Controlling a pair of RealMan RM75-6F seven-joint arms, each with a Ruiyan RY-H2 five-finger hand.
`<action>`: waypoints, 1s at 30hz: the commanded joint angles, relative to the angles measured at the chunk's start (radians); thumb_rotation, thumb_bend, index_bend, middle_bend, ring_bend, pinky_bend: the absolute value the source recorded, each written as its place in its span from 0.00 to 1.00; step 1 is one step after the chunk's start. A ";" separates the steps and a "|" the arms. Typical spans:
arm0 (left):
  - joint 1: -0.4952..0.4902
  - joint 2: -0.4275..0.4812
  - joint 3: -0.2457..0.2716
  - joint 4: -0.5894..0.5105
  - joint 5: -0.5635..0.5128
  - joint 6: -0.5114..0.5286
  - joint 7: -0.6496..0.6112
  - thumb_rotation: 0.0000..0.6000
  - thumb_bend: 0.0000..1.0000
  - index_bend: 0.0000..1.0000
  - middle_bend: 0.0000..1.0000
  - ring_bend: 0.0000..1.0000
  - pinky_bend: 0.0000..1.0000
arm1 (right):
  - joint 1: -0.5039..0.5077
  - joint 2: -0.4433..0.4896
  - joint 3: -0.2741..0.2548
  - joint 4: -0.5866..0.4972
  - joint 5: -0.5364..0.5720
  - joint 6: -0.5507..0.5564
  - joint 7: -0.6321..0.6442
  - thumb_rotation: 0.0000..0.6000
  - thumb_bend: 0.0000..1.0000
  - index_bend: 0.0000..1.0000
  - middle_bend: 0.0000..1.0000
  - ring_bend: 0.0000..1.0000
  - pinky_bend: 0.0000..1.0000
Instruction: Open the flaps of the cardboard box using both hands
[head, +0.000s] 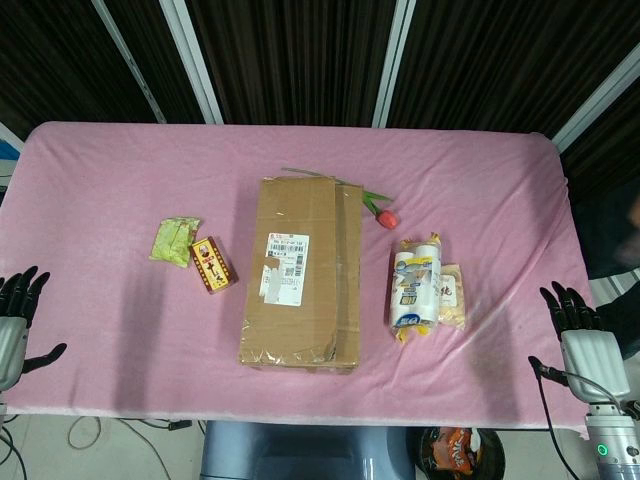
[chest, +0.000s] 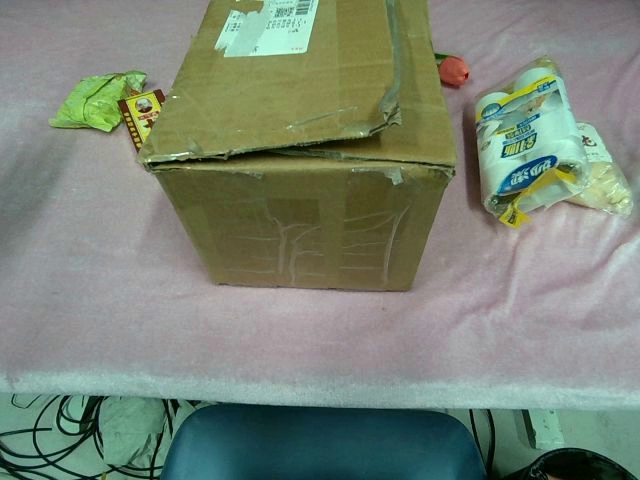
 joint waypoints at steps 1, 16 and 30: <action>0.000 0.000 0.000 0.000 0.000 0.000 0.001 1.00 0.09 0.00 0.00 0.00 0.00 | 0.000 0.000 0.000 0.000 0.000 0.000 0.001 1.00 0.23 0.00 0.00 0.00 0.21; 0.000 0.000 0.001 0.000 0.007 0.003 -0.003 1.00 0.09 0.00 0.00 0.00 0.00 | 0.000 0.000 0.001 -0.003 0.000 0.002 -0.001 1.00 0.23 0.00 0.00 0.00 0.21; -0.048 0.024 0.007 -0.069 0.115 -0.009 0.010 1.00 0.09 0.00 0.00 0.00 0.00 | -0.002 -0.001 0.000 -0.005 0.003 0.001 0.001 1.00 0.23 0.00 0.00 0.00 0.21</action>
